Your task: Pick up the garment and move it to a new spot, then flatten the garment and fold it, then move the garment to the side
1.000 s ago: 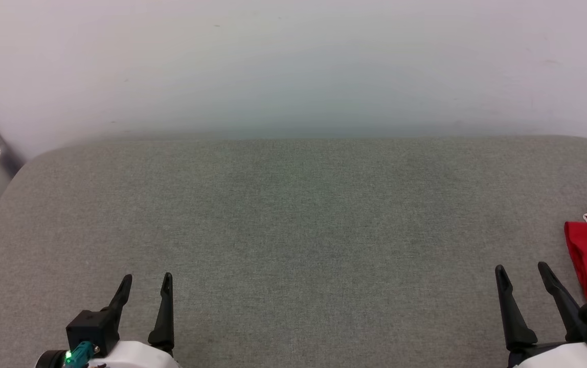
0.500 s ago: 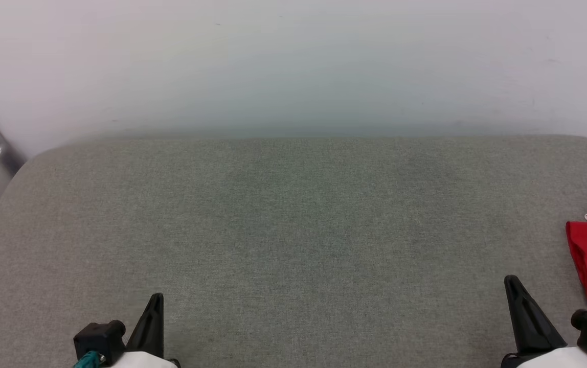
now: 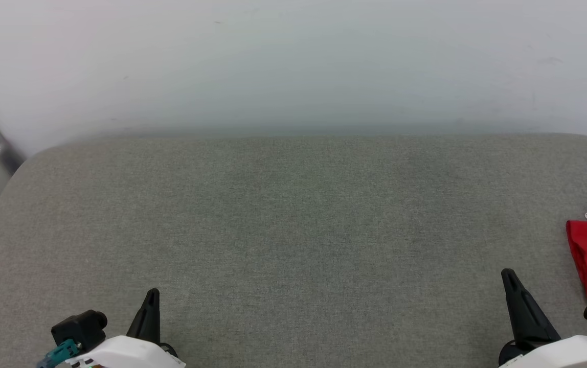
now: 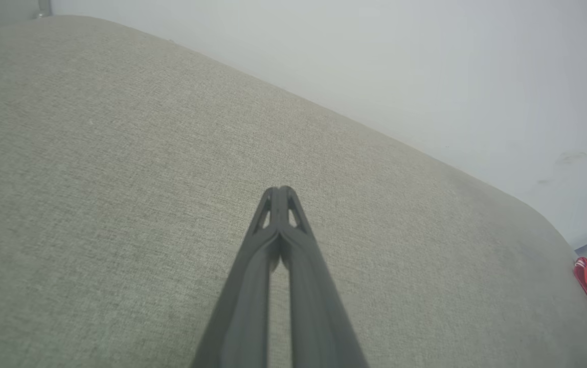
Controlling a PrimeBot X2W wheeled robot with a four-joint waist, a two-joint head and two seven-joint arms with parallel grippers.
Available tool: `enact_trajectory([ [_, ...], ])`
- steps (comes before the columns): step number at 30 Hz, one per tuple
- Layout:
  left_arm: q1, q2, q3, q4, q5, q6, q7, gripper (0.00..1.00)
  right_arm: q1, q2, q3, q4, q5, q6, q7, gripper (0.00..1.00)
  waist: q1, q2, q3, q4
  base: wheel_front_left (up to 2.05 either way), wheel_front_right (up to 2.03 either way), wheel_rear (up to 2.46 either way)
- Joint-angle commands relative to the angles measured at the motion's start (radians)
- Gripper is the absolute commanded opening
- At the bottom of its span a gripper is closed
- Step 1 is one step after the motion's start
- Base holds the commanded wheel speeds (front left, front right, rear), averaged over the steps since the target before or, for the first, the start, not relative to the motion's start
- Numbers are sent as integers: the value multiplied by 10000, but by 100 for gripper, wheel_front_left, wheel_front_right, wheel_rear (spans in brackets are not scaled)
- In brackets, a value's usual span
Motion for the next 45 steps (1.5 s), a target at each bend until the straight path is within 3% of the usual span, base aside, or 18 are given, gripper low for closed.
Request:
enact_trajectory([
  [1,-301,-14,234,-51,-347,-131,79,0,-346,-96,4,-13,527,-1,13,0,0,0,5,-2,0,0,0],
  [23,-678,-734,1269,282,-2778,-969,799,0,-1038,-153,-17,880,3908,-2,137,0,0,0,70,-33,0,0,0],
  [45,-955,-1303,2098,519,-4616,-1616,1371,0,-1567,-151,-93,1579,6445,-3,282,0,0,0,133,-62,0,0,0],
])
